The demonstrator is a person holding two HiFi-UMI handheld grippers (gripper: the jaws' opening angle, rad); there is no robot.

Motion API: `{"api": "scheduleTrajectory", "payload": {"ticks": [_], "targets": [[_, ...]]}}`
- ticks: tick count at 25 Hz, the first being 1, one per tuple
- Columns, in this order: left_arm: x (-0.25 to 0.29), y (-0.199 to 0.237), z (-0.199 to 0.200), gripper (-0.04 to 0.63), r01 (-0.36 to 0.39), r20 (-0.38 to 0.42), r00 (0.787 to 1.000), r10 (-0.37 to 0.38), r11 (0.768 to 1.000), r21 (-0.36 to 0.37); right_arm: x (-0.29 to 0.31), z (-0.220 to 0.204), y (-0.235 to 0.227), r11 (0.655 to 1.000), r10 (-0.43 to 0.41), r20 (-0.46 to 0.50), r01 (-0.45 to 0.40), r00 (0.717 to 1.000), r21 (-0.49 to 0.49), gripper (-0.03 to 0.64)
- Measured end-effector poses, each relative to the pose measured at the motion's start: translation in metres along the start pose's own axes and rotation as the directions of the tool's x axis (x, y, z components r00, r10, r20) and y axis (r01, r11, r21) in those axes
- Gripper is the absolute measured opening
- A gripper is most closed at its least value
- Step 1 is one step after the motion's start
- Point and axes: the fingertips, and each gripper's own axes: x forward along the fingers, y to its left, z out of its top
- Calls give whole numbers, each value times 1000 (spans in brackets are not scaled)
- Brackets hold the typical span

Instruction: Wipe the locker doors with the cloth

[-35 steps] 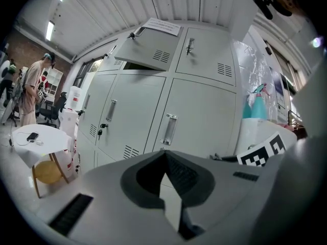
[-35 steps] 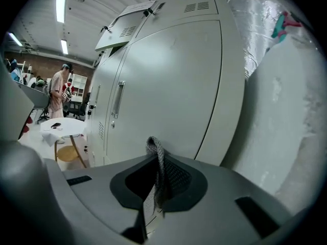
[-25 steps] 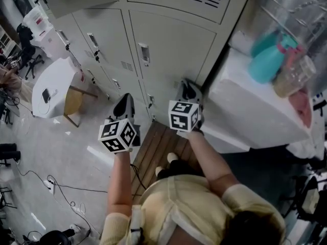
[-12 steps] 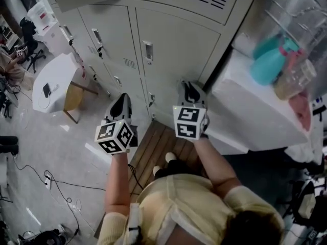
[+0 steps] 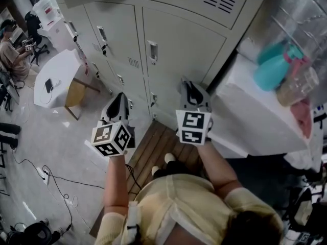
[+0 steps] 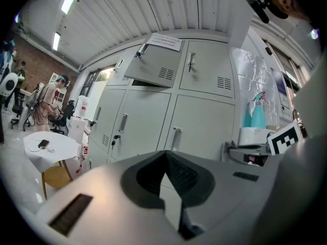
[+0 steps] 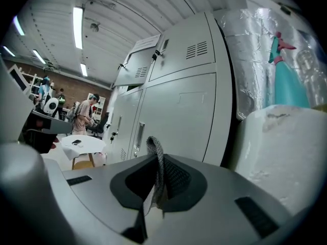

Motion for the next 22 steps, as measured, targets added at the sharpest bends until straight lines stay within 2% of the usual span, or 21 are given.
{"api": "scheduleTrajectory", "payload": {"ticks": [11, 18, 22], "targets": [[-12, -1, 12, 2, -24, 26, 999, 23, 999, 45, -6, 15, 7, 993, 105, 35, -107, 994, 51, 18], [-21, 2, 18, 2, -77, 40, 997, 73, 992, 101, -8, 18, 9, 983, 161, 51, -164, 986, 81, 18], [-26, 2, 18, 2, -84, 41, 996, 81, 991, 101, -8, 21, 14, 977, 188, 54, -192, 981, 90, 18]]}}
